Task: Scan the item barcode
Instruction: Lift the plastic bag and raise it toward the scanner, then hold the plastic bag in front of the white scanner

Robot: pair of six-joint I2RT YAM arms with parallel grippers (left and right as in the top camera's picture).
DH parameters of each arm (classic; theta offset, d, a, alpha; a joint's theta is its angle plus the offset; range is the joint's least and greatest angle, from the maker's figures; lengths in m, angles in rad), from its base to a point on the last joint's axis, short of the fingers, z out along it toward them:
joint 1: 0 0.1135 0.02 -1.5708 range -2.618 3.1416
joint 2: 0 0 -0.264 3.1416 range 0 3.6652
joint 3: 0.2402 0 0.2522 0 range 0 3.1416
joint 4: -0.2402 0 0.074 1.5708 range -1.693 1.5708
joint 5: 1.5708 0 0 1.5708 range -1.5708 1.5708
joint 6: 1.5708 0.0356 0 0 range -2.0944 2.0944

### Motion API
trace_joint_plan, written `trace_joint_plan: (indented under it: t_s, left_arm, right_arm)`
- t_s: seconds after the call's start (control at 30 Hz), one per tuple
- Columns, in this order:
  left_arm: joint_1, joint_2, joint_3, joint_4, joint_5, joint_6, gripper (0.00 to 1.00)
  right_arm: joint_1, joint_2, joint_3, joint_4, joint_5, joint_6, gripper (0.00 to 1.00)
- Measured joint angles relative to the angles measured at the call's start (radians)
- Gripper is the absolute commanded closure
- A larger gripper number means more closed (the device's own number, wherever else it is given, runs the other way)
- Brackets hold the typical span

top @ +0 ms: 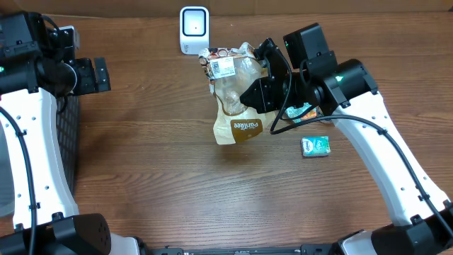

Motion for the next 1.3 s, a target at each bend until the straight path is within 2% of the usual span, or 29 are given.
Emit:
trace_joint_plan:
  t_s: [0.1, 0.3, 0.43, 0.6, 0.7, 0.83, 0.97, 1.3]
  left_arm:
    - [0.0, 0.0, 0.0, 0.0, 0.0, 0.0, 0.0]
    - [0.0, 0.0, 0.0, 0.0, 0.0, 0.0, 0.0]
    - [0.0, 0.0, 0.0, 0.0, 0.0, 0.0, 0.0]
    - [0.0, 0.0, 0.0, 0.0, 0.0, 0.0, 0.01]
    - [0.0, 0.0, 0.0, 0.0, 0.0, 0.0, 0.01]
    - [0.0, 0.0, 0.0, 0.0, 0.0, 0.0, 0.0]
    - [0.0, 0.0, 0.0, 0.0, 0.0, 0.0, 0.01]
    - [0.0, 0.0, 0.0, 0.0, 0.0, 0.0, 0.01]
  right_arm:
    - [-0.006, 0.023, 0.127, -0.08, 0.034, 0.025, 0.96]
    - [-0.005, 0.225, 0.605, -0.256, 0.203, 0.016, 0.96]
    - [-0.003, 0.37, 0.732, -0.241, 0.362, 0.0, 0.96]
    - [-0.002, 0.516, 0.732, -0.085, 0.574, -0.019, 0.96]
    - [0.004, 0.568, 0.731, 0.04, 0.691, -0.098, 0.96]
    - [0.034, 0.611, 0.733, 0.243, 0.861, -0.259, 0.96]
    - [0.079, 0.681, 0.735, 0.428, 1.005, -0.478, 0.96]
    - [0.18, 0.969, 0.729, 0.855, 1.306, -0.964, 0.96]
